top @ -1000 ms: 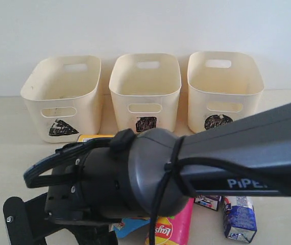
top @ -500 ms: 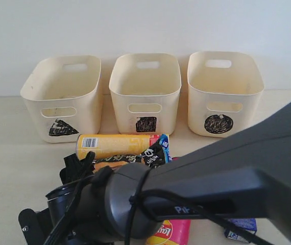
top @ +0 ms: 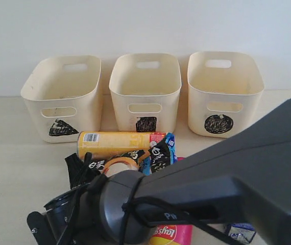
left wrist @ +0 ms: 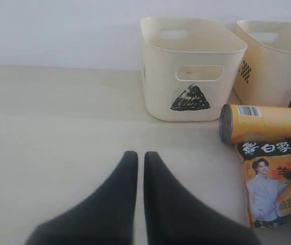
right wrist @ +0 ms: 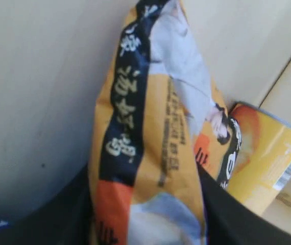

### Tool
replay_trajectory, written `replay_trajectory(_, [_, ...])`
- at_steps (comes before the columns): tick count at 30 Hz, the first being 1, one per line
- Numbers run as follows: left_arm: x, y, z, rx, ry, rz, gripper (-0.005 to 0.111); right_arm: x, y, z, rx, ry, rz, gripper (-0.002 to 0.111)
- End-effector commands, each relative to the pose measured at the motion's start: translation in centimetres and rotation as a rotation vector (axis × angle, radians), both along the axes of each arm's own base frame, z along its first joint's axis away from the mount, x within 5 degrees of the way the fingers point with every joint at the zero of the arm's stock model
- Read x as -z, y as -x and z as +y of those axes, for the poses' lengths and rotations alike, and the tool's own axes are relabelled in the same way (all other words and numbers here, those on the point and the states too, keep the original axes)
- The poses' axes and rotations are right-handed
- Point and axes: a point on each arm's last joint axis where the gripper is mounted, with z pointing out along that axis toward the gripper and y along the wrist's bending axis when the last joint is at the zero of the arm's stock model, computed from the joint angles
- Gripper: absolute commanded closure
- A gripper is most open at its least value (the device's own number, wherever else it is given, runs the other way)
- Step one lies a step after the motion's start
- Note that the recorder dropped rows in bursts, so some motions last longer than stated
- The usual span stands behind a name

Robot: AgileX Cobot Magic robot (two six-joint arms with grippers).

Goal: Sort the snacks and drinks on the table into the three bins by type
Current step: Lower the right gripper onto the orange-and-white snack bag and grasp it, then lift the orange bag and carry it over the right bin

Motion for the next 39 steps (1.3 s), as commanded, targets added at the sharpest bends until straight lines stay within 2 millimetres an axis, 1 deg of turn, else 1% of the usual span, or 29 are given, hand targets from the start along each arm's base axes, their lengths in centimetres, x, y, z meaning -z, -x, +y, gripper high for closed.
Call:
replay_trajectory(1, [-0.2,0.0,0.0,-0.005,0.006,-0.013,0.103,0.3,0.4,-0.5,0.037,0.074,-0.035,0.109])
replay_trajectory(4, [-0.2,0.0,0.0,-0.005,0.006,-0.013,0.103,-0.4,1.3,0.2,-0.014,0.056,-0.058,0.109])
replay_trajectory(8, [-0.2,0.0,0.0,-0.005,0.006,-0.013,0.103,-2.3,2.5,1.2,-0.081,0.015,-0.127,0.109])
replay_trajectory(12, [-0.2,0.0,0.0,-0.005,0.006,-0.013,0.103,-4.9,3.1,1.3,-0.096,-0.046,-0.157,0.109])
replay_trajectory(19, [-0.2,0.0,0.0,-0.005,0.006,-0.013,0.103,-10.4,3.3,0.4,-0.042,-0.215,-0.194,0.109])
replay_trajectory(23, [-0.2,0.0,0.0,-0.005,0.006,-0.013,0.103,-13.8,3.5,-0.7,-0.005,-0.295,-0.224,0.109])
replay_trajectory(27, [-0.2,0.0,0.0,-0.005,0.006,-0.013,0.103,-16.5,3.3,-1.8,0.019,-0.386,-0.233,0.109])
replay_trajectory(28, [-0.2,0.0,0.0,-0.005,0.006,-0.013,0.103,-17.4,3.0,-2.4,0.03,-0.41,-0.24,0.109])
replay_trajectory(34, [-0.2,0.0,0.0,-0.005,0.006,-0.013,0.103,-21.1,0.8,-5.5,0.095,-0.539,-0.236,0.109])
replay_trajectory(36, [-0.2,0.0,0.0,-0.005,0.006,-0.013,0.103,-21.6,0.2,-6.4,0.105,-0.582,-0.214,0.109])
replay_trajectory(37, [-0.2,0.0,0.0,-0.005,0.006,-0.013,0.103,-21.8,-0.1,-7.2,0.093,-0.6,-0.209,0.109])
replay_trajectory(39, [-0.2,0.0,0.0,-0.005,0.006,-0.013,0.103,-21.7,-0.5,-8.6,0.086,-0.615,-0.197,0.109])
